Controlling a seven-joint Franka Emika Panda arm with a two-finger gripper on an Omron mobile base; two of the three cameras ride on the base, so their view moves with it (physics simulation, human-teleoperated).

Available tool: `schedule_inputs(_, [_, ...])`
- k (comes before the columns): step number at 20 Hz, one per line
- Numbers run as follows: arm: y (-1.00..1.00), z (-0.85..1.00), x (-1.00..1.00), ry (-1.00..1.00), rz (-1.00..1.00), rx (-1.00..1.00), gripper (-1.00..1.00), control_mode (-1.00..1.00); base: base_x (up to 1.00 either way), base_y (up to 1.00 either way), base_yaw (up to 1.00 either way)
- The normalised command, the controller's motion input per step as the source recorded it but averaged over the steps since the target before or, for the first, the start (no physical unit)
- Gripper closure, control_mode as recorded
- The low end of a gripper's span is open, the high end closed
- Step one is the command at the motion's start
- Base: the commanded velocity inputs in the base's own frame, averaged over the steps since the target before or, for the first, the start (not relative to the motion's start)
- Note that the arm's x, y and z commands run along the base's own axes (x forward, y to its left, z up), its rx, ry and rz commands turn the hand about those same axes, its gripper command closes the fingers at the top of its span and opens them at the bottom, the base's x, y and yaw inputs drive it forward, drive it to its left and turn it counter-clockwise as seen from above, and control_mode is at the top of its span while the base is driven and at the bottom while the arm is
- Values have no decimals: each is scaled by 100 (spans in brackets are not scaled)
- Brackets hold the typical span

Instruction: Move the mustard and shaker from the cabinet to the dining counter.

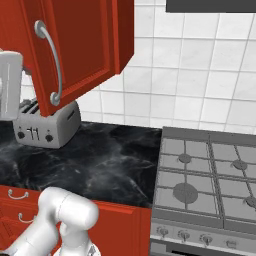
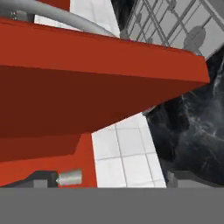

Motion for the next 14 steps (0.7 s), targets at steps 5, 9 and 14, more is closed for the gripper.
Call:
schedule_inputs(5, [-21, -25, 46, -7, -36, 17, -100, -100, 0, 0, 0])
schedule_inputs(9, [-26, -30, 49, -12, -28, 14, -100, -100, 0, 0, 0])
schedule_inputs(14, [-46, -25, 1, -17, -22, 9, -100, -100, 0, 0, 0])
